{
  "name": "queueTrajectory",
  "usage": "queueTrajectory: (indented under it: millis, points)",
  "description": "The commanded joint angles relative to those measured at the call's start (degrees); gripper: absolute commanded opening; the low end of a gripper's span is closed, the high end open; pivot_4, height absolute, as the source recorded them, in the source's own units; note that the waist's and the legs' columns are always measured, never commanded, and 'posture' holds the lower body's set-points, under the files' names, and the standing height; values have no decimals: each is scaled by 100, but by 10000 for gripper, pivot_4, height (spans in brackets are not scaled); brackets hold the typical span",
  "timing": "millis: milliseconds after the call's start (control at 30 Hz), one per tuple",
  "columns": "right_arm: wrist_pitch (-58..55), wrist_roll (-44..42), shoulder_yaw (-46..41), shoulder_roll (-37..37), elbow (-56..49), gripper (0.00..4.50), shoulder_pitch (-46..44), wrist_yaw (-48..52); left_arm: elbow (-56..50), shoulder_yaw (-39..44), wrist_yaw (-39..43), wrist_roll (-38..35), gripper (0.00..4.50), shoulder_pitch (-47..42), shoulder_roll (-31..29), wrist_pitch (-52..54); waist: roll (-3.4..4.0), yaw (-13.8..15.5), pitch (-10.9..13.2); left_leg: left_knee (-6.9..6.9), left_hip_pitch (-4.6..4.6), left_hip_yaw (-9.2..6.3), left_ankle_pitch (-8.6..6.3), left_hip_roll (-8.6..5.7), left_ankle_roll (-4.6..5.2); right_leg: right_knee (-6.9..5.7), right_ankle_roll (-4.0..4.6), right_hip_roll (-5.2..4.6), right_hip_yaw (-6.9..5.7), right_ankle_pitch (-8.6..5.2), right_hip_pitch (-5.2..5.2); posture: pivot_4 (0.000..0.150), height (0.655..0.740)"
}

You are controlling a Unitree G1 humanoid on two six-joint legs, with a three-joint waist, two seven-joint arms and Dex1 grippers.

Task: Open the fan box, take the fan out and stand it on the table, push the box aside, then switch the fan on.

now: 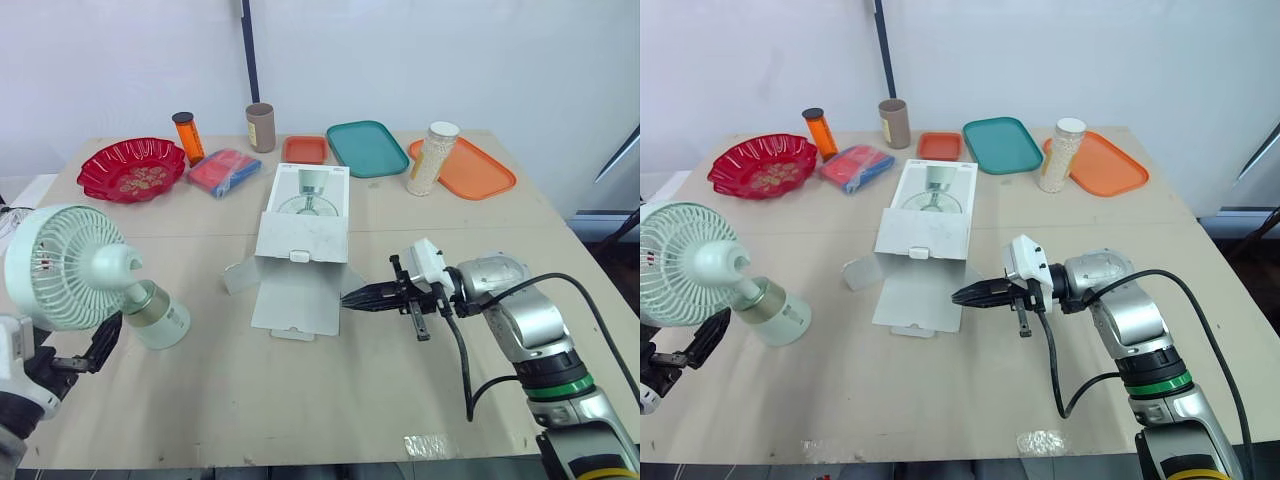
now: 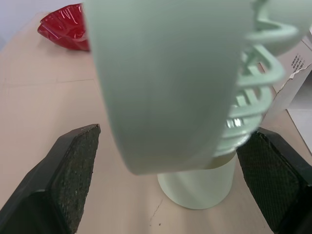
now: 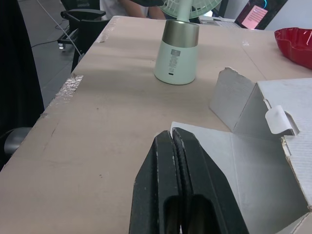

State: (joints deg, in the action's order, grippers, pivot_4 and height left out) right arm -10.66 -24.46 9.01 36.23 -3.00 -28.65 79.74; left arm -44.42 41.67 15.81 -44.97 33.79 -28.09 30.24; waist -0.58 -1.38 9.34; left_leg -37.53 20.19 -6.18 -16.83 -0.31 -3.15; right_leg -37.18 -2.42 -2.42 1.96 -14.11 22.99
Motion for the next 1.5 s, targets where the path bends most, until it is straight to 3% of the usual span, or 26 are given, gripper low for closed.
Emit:
queueTrajectory:
  millis: [33, 333, 833, 1133, 1333, 1500]
  points:
    - [62, -31, -38, -25, -128, 0, -99, 15, -151, 267, 78, 88, 44693, 87, 10, -194, -1, 0, 1, 0, 0, 0, 0, 0, 0, 0, 0, 0, 0, 0, 0, 1500, 7400]
    - [169, 19, 17, -125, 24, 0, -180, 72, -161, 745, 415, -65, 44693, 73, 62, -676, -9, -1, 5, 0, 0, 1, 0, 1, 0, 1, 0, 0, 0, -1, 1, 1500, 7400]
    - [404, 127, 196, -374, 458, 0, -463, 260, -419, 1177, -38, -750, 44693, -202, -30, -866, -15, -1, 10, 0, 0, 2, 0, 2, 0, 2, 0, 1, 2, -1, 2, 1500, 7400]
    - [386, 131, 178, -378, 458, 0, -494, 308, -645, 1243, -249, -1690, 44693, -639, -679, -729, -18, -1, 15, 1, 1, 2, -2, 4, -4, 2, 1, 3, 3, -1, 4, 1500, 7400]
    - [249, 77, 76, -300, 271, 0, -392, 174, -917, 992, -150, -3061, 44693, -990, -1657, -605, -21, 2, 17, 1, 1, 3, -1, 3, -7, 1, -1, 1, 6, 0, 4, 1500, 7400]
    - [20, -30, -108, -148, -27, 0, -249, -52, -925, 557, 118, -3561, 44693, -1660, -2659, -484, -6, 1, 30, 2, 2, 5, -1, 3, -7, 2, -1, 5, 8, 0, 6, 1500, 7400]
